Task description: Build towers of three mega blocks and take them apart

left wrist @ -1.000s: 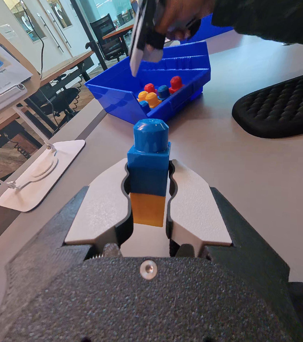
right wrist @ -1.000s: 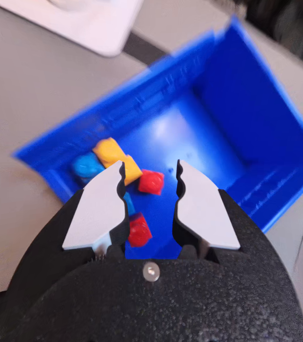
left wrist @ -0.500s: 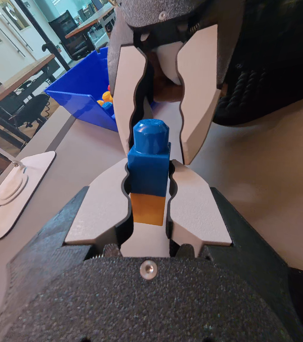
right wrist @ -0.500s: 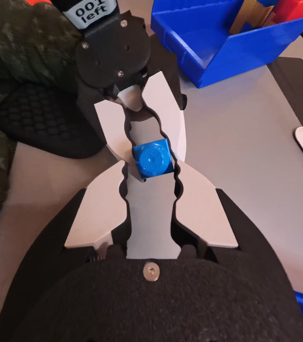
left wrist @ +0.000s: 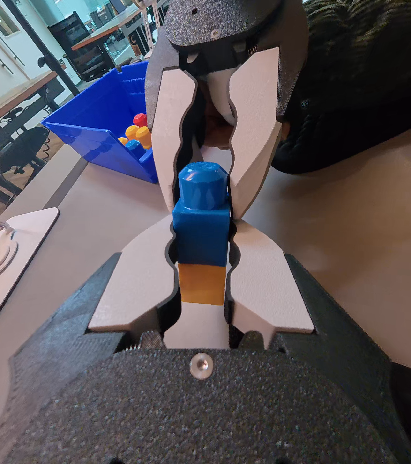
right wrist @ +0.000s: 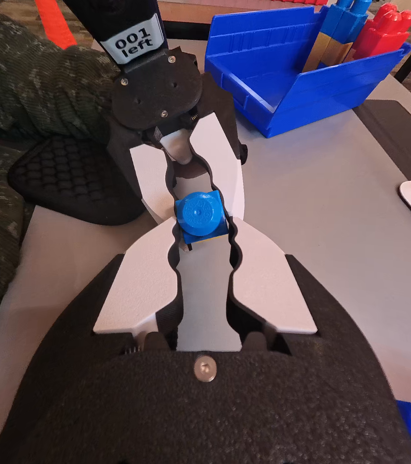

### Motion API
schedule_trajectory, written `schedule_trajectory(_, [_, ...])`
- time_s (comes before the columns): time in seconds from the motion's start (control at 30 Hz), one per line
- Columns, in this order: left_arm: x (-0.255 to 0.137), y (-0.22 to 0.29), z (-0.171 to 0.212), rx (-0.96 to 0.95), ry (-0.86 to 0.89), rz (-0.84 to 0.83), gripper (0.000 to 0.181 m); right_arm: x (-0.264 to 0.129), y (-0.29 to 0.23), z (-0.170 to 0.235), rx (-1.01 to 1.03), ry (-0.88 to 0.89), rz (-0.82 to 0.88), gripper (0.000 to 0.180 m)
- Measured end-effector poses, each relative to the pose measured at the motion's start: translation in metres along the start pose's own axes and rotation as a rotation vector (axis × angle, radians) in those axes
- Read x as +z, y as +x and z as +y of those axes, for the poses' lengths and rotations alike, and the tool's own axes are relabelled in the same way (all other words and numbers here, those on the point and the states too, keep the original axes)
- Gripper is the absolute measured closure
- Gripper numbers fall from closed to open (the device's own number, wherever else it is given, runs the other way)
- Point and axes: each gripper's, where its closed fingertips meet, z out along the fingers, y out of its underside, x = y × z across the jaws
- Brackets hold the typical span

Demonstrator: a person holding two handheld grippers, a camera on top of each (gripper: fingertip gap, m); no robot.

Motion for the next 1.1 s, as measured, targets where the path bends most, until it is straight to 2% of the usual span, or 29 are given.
schedule_trajectory(0.23, [-0.001,-0.001,0.001,-0.011,0.020,0.010,0.134,-0.012,0.007,-0.002,0.030,0.052,0.006,0.143])
schedule_trajectory(0.33, [0.002,0.000,0.010,0.003,-0.031,0.011,0.142,-0.017,0.004,-0.006,0.043,0.097,-0.025,0.143])
schedule_trajectory(0.87, [-0.007,0.003,0.004,-0.028,-0.048,0.088,0.144,-0.027,-0.002,-0.008,0.031,0.109,-0.079,0.144])
schedule_trajectory(0.93, [-0.010,-0.009,0.029,0.021,-0.151,0.028,0.144,-0.045,0.006,-0.019,0.048,0.181,-0.052,0.144])
schedule_trajectory(1.0, [-0.017,-0.014,0.020,-0.093,-0.058,0.052,0.144,-0.074,0.026,-0.023,0.045,0.213,0.057,0.144])
schedule_trajectory(1.1, [-0.028,-0.032,-0.002,-0.156,0.048,-0.008,0.145,-0.133,0.075,-0.024,0.067,0.222,0.337,0.144])
